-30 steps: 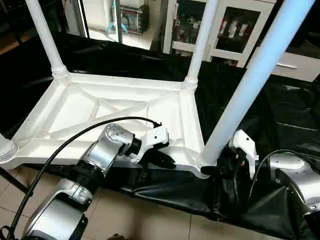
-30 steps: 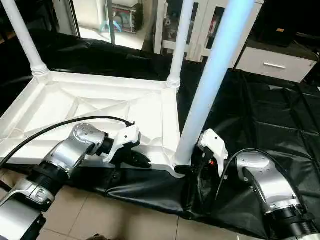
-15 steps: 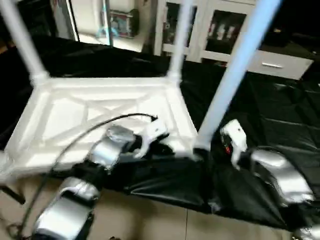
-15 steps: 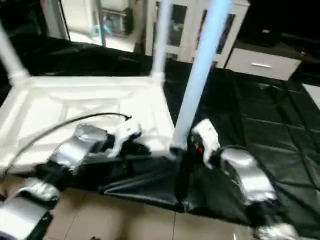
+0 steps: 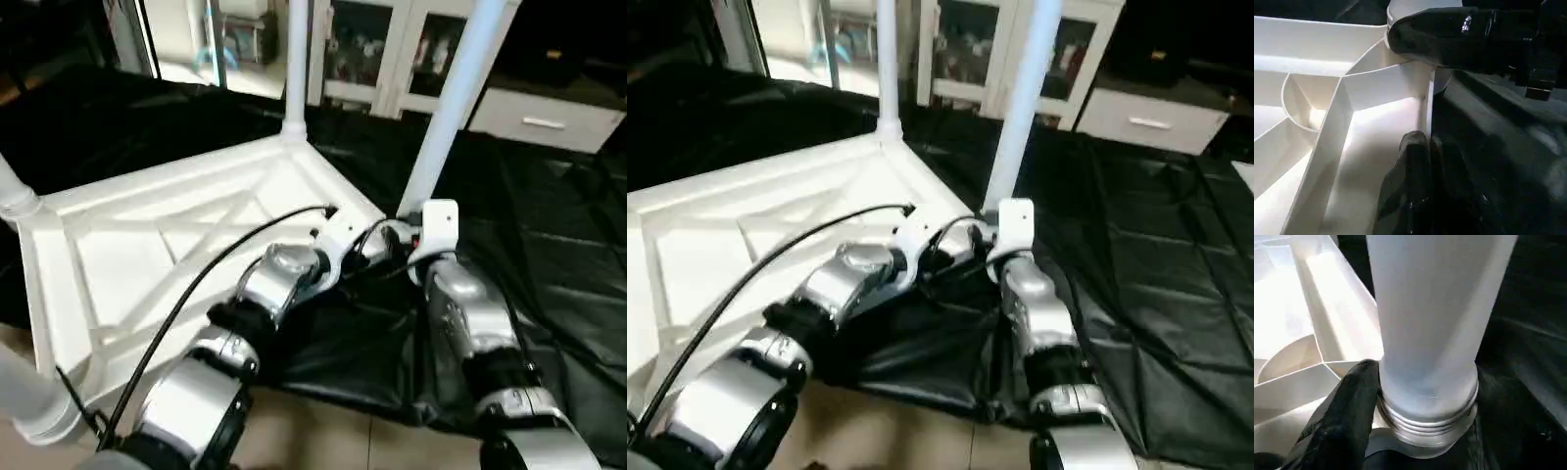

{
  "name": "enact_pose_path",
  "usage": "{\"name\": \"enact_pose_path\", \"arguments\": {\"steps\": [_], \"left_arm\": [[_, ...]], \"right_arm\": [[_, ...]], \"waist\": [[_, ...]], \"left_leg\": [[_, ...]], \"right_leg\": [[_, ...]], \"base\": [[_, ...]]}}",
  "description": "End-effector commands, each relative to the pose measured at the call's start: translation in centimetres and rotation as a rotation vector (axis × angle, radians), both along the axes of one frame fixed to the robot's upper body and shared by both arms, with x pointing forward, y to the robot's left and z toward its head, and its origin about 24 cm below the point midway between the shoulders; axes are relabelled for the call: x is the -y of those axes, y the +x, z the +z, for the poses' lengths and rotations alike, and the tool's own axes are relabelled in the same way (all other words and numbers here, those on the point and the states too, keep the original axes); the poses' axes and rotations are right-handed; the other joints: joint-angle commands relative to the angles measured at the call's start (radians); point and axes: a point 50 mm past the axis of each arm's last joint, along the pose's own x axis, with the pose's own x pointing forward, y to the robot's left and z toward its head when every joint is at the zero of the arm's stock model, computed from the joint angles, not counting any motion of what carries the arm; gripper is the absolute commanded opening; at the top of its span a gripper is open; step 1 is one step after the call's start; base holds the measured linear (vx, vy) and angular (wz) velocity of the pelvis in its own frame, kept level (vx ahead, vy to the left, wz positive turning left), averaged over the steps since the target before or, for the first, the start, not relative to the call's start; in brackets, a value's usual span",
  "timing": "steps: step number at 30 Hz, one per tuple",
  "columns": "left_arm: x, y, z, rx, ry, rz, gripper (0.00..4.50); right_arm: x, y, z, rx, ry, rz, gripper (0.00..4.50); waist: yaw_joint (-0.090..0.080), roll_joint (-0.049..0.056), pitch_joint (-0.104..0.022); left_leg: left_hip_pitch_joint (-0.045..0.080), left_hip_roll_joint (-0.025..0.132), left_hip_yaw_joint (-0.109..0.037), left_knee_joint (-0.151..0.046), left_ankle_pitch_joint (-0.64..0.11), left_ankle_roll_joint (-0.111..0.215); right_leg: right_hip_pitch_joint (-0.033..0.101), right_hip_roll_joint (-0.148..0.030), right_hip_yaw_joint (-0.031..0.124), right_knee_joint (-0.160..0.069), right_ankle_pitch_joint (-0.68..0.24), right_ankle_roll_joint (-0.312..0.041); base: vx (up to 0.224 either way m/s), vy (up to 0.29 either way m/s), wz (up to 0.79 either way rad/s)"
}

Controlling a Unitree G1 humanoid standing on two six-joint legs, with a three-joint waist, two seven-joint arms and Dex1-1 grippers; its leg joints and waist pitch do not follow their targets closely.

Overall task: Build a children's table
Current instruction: Rotate leg to tighten

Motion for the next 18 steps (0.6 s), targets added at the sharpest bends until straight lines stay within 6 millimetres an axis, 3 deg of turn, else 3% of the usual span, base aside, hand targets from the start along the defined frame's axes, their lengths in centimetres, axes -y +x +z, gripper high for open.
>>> {"name": "enact_pose_path", "arguments": {"steps": [1,3,4,6,7,8,9,13,15,18], "left_arm": [[-0.6,1.4,2.1,0.135,-0.061,0.112,0.0],[-1.1,1.5,1.8,0.134,-0.052,0.119,0.0],[-1.3,1.5,1.7,0.132,-0.049,0.12,0.0],[-1.7,1.6,1.5,0.129,-0.042,0.119,0.0],[-1.8,1.6,1.5,0.129,-0.04,0.12,0.0],[-2.0,1.6,1.4,0.127,-0.038,0.114,0.0],[-2.4,1.5,1.3,0.121,-0.031,0.097,0.0],[-2.9,1.2,0.8,0.101,-0.02,0.033,0.0],[-3.0,0.5,0.3,0.067,-0.019,-0.052,0.0],[-3.0,-0.2,-0.1,0.034,-0.012,-0.154,0.0]], "right_arm": [[-1.7,-0.8,-1.6,-0.059,-0.002,0.076,2.72],[-1.5,-0.7,-1.1,-0.021,0.011,0.097,2.72],[-1.3,-0.7,-0.9,-0.007,0.016,0.105,3.26],[-0.8,-0.7,-0.5,0.022,0.019,0.12,3.4],[-0.6,-0.8,-0.3,0.033,0.018,0.125,3.46],[-0.2,-0.9,-0.1,0.047,0.014,0.132,3.57],[0.6,-1.2,0.3,0.072,0.011,0.142,3.68],[2.4,-2.0,1.1,0.113,-0.012,0.176,4.0],[3.7,-2.3,1.7,0.13,-0.033,0.209,4.09],[4.7,-2.6,2.3,0.138,-0.027,0.254,4.31]], "waist": [[0.003,-0.011,-0.069],[0.004,-0.011,-0.066],[0.004,-0.012,-0.066],[0.004,-0.011,-0.064],[0.004,-0.008,-0.063],[-0.005,-0.012,-0.064],[-0.005,-0.009,-0.067],[-0.005,-0.014,-0.07],[-0.001,-0.012,-0.065],[0.002,-0.012,-0.061]], "left_leg": [[0.013,0.04,-0.015,-0.069,-0.104,0.083],[0.014,0.042,-0.015,-0.072,-0.147,0.076],[0.014,0.042,-0.015,-0.073,-0.156,0.073],[0.015,0.044,-0.016,-0.075,-0.175,0.063],[0.011,0.044,-0.018,-0.076,-0.186,0.062],[-0.002,0.042,-0.024,-0.079,-0.177,0.058],[0.006,0.044,-0.023,-0.076,-0.17,0.058],[0.005,0.041,-0.017,-0.065,-0.093,0.101],[0.008,0.044,-0.015,-0.067,-0.124,0.111],[0.01,0.046,-0.015,-0.07,-0.175,0.095]], "right_leg": [[0.047,-0.04,0.034,-0.047,-0.076,-0.246],[0.047,-0.042,0.034,-0.055,-0.139,-0.238],[0.047,-0.042,0.034,-0.056,-0.154,-0.233],[0.046,-0.042,0.034,-0.06,-0.185,-0.223],[0.048,-0.041,0.034,-0.06,-0.189,-0.212],[0.058,-0.042,0.032,-0.057,-0.188,-0.196],[0.053,-0.043,0.032,-0.058,-0.185,-0.191],[0.051,-0.038,0.034,-0.043,-0.065,-0.238],[0.048,-0.04,0.034,-0.05,-0.108,-0.243],[0.043,-0.04,0.035,-0.059,-0.188,-0.236]], "base": [[0.0,0.0,0.0],[0.0,0.0,0.0],[0.0,0.0,0.0],[0.0,0.0,0.0],[0.0,0.0,0.0],[0.0,0.0,0.0],[0.0,0.0,0.0],[0.0,0.0,0.0],[0.0,0.0,0.0],[0.0,0.0,0.0]]}}
